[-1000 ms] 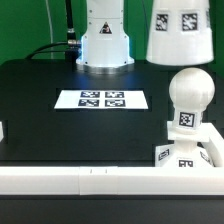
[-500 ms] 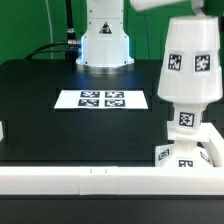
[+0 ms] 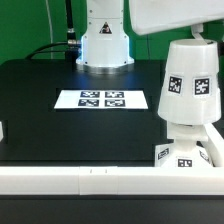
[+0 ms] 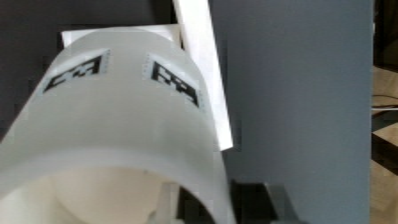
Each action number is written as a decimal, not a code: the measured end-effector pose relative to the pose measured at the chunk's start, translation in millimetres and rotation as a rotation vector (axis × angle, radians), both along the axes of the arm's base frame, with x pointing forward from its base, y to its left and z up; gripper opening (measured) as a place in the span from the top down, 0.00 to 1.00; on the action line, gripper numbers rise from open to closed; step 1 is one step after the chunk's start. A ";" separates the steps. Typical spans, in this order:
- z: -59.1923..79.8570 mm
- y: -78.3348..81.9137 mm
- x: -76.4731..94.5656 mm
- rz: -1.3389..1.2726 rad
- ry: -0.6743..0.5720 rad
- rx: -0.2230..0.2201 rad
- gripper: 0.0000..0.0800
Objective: Assemble lamp
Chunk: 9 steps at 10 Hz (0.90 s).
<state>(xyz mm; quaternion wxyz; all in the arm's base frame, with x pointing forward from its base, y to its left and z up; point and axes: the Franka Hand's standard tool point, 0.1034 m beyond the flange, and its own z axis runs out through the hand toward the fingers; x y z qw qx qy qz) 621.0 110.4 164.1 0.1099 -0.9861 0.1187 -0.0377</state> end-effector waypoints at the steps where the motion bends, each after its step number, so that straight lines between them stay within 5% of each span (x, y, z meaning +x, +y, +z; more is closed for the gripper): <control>1: -2.9 -0.4 -0.8 -0.001 0.004 -0.001 0.95; 3: -4.7 -0.7 -1.2 -0.001 0.007 -0.001 0.95; 4: -4.6 -1.0 -1.1 -0.001 0.007 -0.001 0.81; 5: -4.7 -1.2 -1.2 -0.002 0.007 -0.001 0.81; 7: -4.7 -2.2 -1.1 -0.003 0.007 -0.001 0.41; 8: -4.3 -2.9 -0.9 -0.004 0.007 -0.001 0.41; 9: -1.1 -3.0 -1.6 -0.008 0.007 -0.001 0.19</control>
Offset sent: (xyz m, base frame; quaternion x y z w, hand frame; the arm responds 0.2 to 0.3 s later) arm 0.0012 -0.0032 0.0003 -0.0062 0.0076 -0.0130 0.9999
